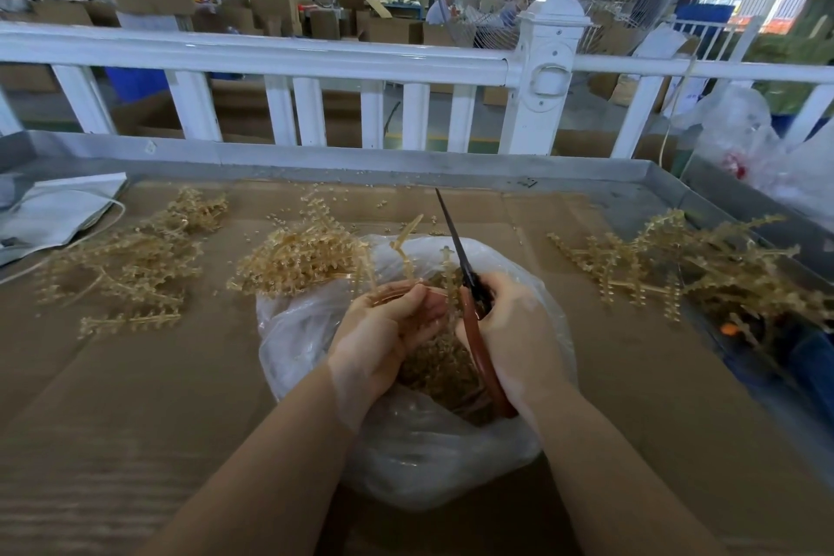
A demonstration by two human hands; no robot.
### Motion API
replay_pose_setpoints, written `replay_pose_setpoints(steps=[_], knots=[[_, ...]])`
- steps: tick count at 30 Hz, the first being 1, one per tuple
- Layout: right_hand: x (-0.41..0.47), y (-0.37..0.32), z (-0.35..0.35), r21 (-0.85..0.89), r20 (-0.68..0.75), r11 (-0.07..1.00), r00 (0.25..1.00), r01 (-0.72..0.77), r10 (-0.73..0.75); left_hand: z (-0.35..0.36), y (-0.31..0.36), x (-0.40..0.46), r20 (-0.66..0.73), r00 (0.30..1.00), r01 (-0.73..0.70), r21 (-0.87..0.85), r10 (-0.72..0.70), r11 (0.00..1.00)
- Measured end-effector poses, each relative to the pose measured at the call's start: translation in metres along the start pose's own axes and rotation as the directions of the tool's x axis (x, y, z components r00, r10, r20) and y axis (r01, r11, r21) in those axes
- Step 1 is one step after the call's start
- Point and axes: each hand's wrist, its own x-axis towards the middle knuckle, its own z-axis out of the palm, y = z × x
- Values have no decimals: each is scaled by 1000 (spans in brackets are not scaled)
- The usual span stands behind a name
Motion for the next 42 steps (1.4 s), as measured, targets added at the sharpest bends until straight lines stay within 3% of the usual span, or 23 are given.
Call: replay_pose_setpoints(steps=[10, 17, 23, 34, 42], knots=[[-7, 9, 5, -68, 5, 998, 1000, 11, -10, 3, 6, 2, -18, 1000, -27, -165, 24, 986], [-12, 9, 7, -47, 59, 999, 998, 13, -10, 2, 6, 6, -159, 986, -63, -67, 52, 996], [-19, 10, 6, -181, 63, 978, 994, 102, -92, -1, 8, 10, -220, 973, -113, -197, 69, 974], [-30, 9, 0, -278, 73, 920, 961, 275, -266, -6, 18, 16, -319, 916, -248, 31, 245, 968], [-31, 9, -5, -308, 90, 901, 952, 305, -292, -9, 19, 18, -382, 890, -248, 49, 247, 968]])
